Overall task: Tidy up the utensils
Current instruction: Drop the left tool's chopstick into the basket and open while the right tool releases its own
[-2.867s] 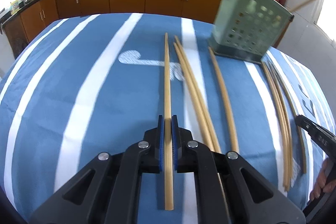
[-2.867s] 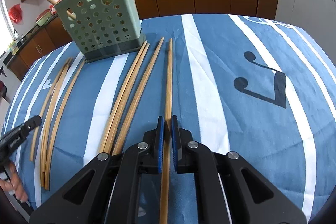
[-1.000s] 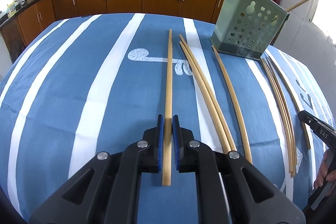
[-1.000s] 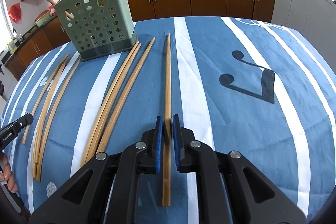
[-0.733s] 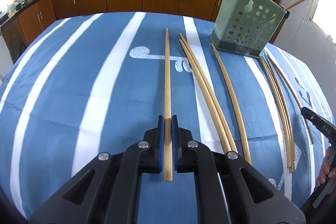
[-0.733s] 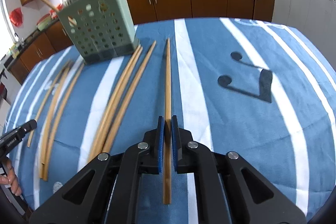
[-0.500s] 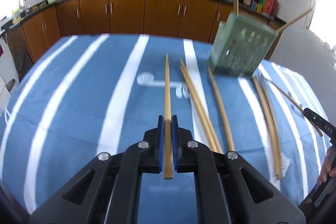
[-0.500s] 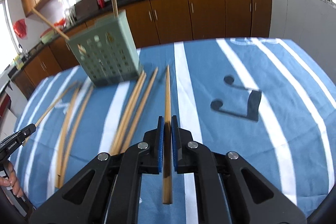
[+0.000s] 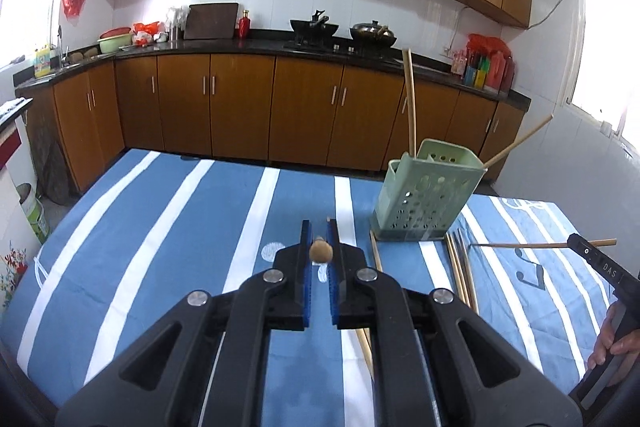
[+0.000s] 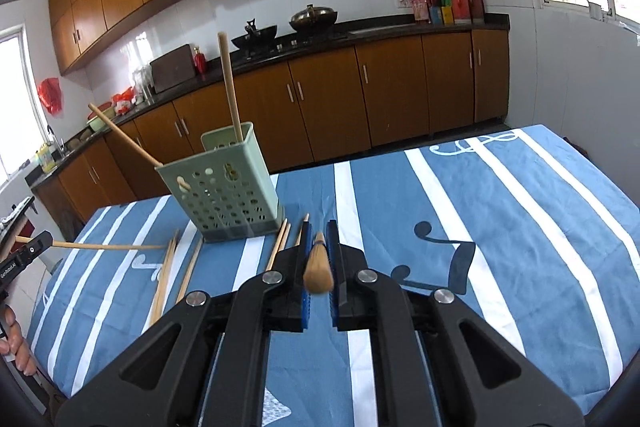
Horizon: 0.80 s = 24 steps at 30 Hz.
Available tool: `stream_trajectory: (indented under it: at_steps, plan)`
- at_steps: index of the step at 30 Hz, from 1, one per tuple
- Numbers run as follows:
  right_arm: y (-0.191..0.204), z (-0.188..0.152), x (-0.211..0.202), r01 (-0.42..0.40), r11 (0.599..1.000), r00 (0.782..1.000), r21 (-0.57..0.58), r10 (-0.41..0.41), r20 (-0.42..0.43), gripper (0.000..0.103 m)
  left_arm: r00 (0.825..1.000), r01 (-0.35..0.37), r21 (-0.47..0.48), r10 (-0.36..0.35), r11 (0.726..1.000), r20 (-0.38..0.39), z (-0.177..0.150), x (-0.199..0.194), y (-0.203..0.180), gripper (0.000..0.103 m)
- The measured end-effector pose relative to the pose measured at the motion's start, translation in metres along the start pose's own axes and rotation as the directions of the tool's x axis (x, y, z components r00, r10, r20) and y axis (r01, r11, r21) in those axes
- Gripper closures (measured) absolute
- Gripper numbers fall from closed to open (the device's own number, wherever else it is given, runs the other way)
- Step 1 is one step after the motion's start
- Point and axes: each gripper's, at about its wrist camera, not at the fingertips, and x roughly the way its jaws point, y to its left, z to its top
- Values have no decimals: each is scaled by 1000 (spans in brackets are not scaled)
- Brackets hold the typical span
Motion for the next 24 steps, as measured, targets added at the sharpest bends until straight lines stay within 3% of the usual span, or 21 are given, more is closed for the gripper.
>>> stream_trajectory:
  at_steps: [14, 24]
  plan:
    - [10, 31, -10, -19, 999, 996, -28, 21, 84, 95, 998, -1, 40, -2, 999, 61, 22, -10, -7, 95]
    - [29, 84, -47, -149, 988, 967, -34, 153, 205, 96, 984, 76, 58, -84, 995, 156, 70, -41, -21, 95]
